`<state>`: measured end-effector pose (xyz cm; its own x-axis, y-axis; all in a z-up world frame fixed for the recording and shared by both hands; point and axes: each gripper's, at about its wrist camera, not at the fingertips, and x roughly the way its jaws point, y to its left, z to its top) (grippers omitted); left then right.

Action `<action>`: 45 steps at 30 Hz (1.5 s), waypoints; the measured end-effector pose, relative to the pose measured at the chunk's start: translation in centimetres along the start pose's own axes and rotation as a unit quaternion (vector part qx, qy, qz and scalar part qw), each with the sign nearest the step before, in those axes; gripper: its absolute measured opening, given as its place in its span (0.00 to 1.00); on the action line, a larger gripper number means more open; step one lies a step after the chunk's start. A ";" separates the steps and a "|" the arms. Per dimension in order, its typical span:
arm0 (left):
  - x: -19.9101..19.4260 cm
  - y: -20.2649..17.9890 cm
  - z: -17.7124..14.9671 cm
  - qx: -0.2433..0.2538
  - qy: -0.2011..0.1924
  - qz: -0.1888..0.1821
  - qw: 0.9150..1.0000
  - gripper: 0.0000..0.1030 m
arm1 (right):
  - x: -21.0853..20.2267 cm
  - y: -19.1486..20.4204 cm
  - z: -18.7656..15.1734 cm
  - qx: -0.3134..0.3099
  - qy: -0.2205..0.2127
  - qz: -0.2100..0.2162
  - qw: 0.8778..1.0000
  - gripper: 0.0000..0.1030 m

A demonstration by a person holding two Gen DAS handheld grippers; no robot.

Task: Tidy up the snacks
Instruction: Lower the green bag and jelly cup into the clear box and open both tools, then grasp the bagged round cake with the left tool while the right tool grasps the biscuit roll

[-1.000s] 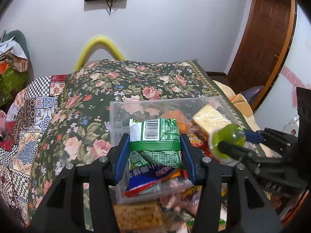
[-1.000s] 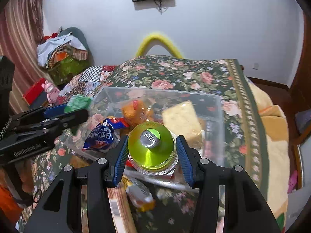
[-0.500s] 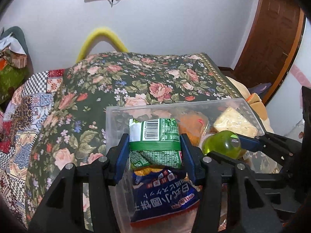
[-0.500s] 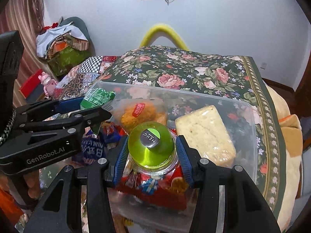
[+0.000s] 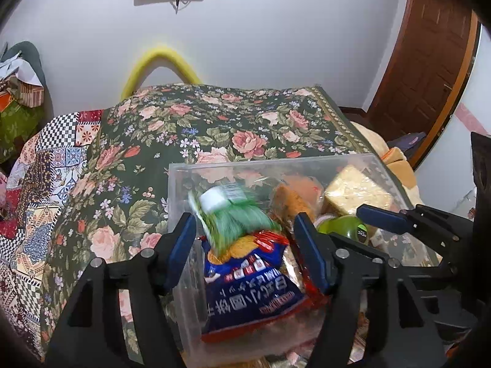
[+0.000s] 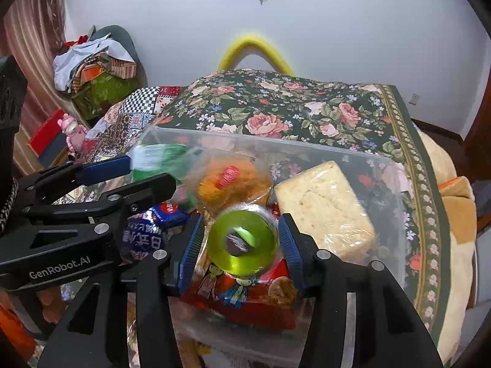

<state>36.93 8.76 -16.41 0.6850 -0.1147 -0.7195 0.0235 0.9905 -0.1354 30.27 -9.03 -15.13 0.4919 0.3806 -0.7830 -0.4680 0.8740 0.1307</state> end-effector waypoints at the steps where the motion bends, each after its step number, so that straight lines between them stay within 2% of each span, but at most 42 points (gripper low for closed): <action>1: -0.6 0.0 0.0 -0.001 -0.004 -0.002 1.000 0.65 | -0.5 0.1 0.0 -0.002 -0.004 -0.002 1.000 0.51; 9: -5.2 -1.0 -1.7 0.008 -0.011 -0.009 1.000 0.69 | -5.3 0.4 -1.4 -0.017 -0.032 -0.010 0.999 0.60; 13: -7.0 -2.1 -3.7 0.003 0.002 -0.032 0.999 0.70 | -7.0 0.1 -3.1 -0.008 -0.027 -0.007 1.000 0.66; 18: -8.3 -4.1 -6.3 -0.004 0.023 -0.053 0.998 0.74 | -8.9 -0.4 -6.1 -0.008 -0.017 -0.014 1.000 0.66; 24: -8.0 -6.8 -10.0 -0.010 0.064 -0.055 0.996 0.79 | -9.7 -1.2 -8.9 -0.008 -0.002 -0.020 1.000 0.69; 30: -6.0 -8.6 -13.3 -0.005 0.116 -0.047 0.992 0.79 | -9.7 -2.0 -10.6 0.003 0.010 0.003 1.000 0.69; 36: -6.6 -6.5 -14.8 -0.057 0.110 -0.042 0.991 0.82 | -9.3 -1.5 -11.6 -0.001 0.014 0.025 1.000 0.69; 40: -7.6 -4.9 -15.3 -0.052 0.101 -0.015 0.993 0.82 | -8.4 -1.0 -11.8 0.004 0.023 0.039 0.999 0.69; 45: -8.7 -2.6 -16.0 -0.056 0.102 -0.001 0.993 0.82 | -7.2 -0.1 -12.1 0.000 0.036 0.046 0.998 0.69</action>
<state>19.29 5.98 -20.73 0.5237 -0.1405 -0.8403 -0.0650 0.9768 -0.2038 17.88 -15.54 -16.82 0.3930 0.4359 -0.8096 -0.5079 0.8369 0.2040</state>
